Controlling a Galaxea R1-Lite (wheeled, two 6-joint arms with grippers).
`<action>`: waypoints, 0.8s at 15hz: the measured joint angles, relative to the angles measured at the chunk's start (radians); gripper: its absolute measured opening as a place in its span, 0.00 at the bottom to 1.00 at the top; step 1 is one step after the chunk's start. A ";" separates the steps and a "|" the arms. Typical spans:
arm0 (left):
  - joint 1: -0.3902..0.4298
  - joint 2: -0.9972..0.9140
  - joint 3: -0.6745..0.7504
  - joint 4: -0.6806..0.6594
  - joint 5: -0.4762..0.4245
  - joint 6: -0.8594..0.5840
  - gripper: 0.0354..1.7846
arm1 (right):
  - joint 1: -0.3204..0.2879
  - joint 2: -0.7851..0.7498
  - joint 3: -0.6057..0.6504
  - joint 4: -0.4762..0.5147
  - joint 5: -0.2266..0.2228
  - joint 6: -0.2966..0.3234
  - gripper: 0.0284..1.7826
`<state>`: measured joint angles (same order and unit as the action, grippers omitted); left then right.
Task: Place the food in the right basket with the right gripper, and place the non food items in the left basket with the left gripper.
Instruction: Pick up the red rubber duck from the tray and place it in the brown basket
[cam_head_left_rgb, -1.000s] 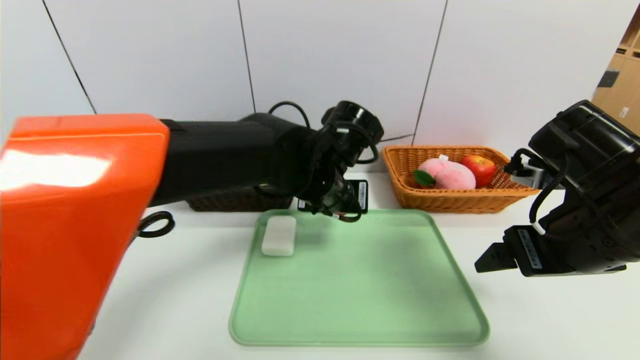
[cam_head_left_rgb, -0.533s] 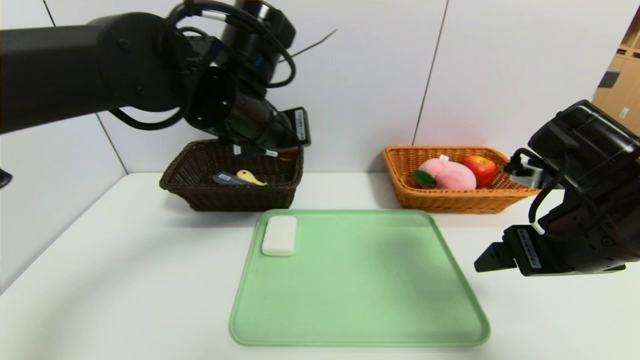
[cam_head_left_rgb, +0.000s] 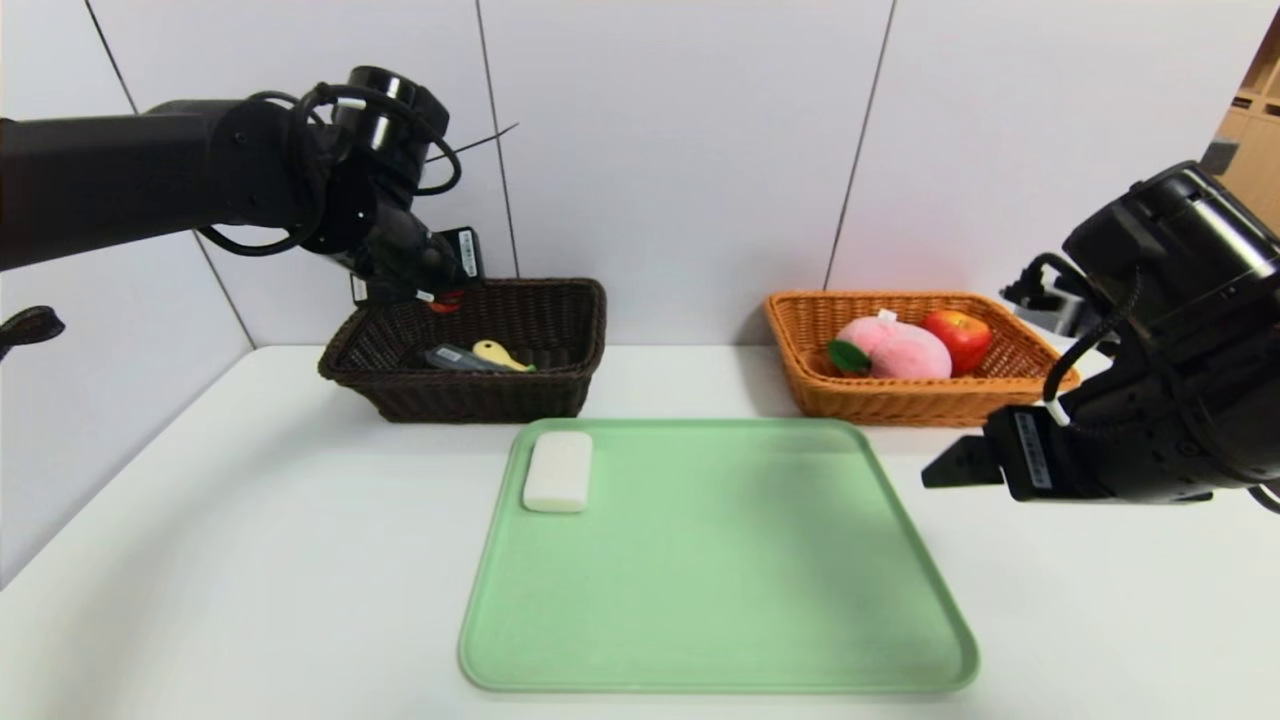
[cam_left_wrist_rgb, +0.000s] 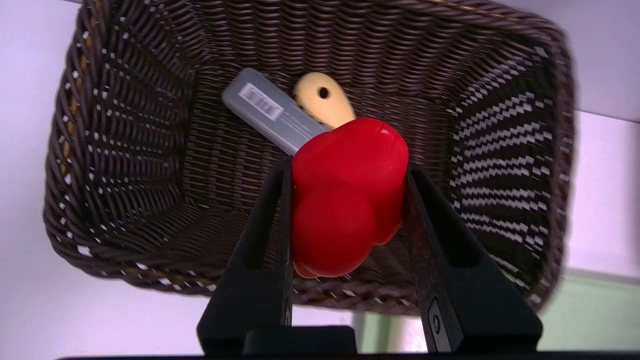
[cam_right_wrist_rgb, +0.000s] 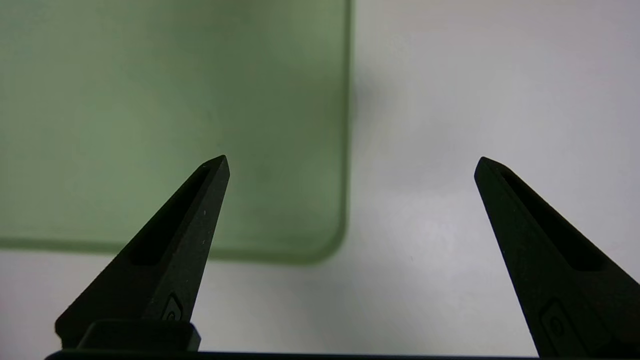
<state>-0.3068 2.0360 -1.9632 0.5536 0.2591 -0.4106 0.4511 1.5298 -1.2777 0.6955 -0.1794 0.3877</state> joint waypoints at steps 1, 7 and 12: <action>0.013 0.018 0.000 -0.006 0.000 0.005 0.36 | -0.002 -0.001 0.000 -0.079 -0.007 -0.003 0.95; 0.045 0.110 -0.001 -0.044 -0.001 0.022 0.36 | -0.034 -0.003 0.059 -0.508 -0.047 -0.127 0.95; 0.060 0.172 -0.001 -0.063 -0.001 0.046 0.36 | -0.037 -0.004 0.076 -0.510 -0.047 -0.128 0.95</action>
<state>-0.2466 2.2081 -1.9638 0.4902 0.2577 -0.3645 0.4140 1.5255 -1.2017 0.1851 -0.2260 0.2596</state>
